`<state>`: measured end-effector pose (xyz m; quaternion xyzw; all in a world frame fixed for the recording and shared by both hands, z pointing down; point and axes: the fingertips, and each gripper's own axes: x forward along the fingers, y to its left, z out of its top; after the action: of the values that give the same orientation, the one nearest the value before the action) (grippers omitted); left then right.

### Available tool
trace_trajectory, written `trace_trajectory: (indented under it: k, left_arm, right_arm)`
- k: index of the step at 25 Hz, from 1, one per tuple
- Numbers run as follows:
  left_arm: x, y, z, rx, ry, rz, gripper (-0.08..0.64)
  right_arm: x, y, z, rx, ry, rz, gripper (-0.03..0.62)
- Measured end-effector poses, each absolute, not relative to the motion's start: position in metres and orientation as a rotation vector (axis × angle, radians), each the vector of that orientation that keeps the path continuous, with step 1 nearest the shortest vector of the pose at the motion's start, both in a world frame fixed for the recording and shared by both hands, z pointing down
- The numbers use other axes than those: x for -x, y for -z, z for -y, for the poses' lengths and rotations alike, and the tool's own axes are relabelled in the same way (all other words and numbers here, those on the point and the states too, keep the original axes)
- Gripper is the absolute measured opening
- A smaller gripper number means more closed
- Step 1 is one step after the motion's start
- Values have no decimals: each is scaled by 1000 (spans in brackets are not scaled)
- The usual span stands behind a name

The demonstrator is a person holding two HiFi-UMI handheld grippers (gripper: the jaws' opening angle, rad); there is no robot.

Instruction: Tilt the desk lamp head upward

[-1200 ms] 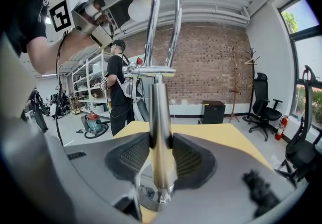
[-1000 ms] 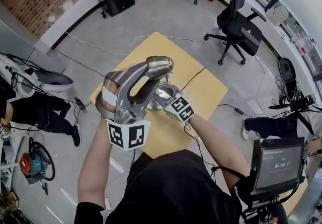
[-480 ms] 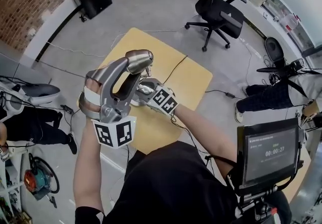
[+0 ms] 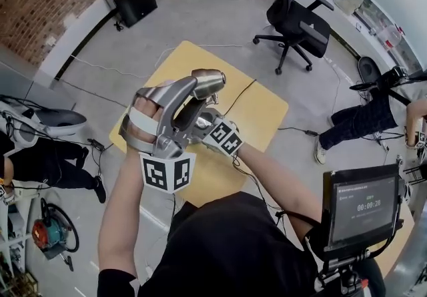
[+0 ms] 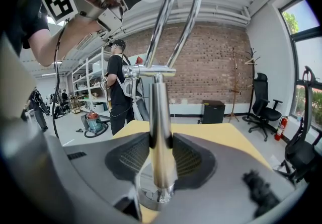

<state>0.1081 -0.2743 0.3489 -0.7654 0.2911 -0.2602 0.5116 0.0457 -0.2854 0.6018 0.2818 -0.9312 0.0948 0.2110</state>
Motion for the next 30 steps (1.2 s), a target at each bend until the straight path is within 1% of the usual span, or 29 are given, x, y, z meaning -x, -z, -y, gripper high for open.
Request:
trace_trajectory:
  k: [5, 9, 13, 15, 18, 21, 23, 26, 30]
  left_arm:
    - [-91, -346, 265, 1887, 609, -783, 256]
    - [-54, -355, 260, 1992, 615, -937, 256]
    - [-14, -376, 254, 2261, 566, -1128, 253]
    - [1, -386, 247, 2460, 471, -1223, 228]
    - [24, -410, 235, 2806, 274, -1425, 171]
    - [48, -443, 223, 2976, 135, -1616, 113]
    - [55, -465, 212, 3029, 121, -1710, 61]
    - [50, -485, 193, 3076, 168, -1731, 52]
    - [35, -493, 186, 3146, 130, -1743, 52]
  right_arm:
    - [-48, -599, 282, -786, -347, 2592, 140]
    - [-62, -597, 276, -821, -390, 2594, 145]
    - [-90, -595, 265, -883, -448, 2564, 144]
    - [-106, -592, 258, -930, -520, 2563, 142]
    - [-125, -579, 242, -975, -655, 2588, 81]
    - [-139, -564, 222, -1004, -759, 2582, 16]
    - [-144, -556, 210, -1037, -847, 2568, 5]
    - [-145, -538, 196, -1078, -961, 2587, 5]
    - [-135, -509, 188, -1094, -828, 2645, 5]
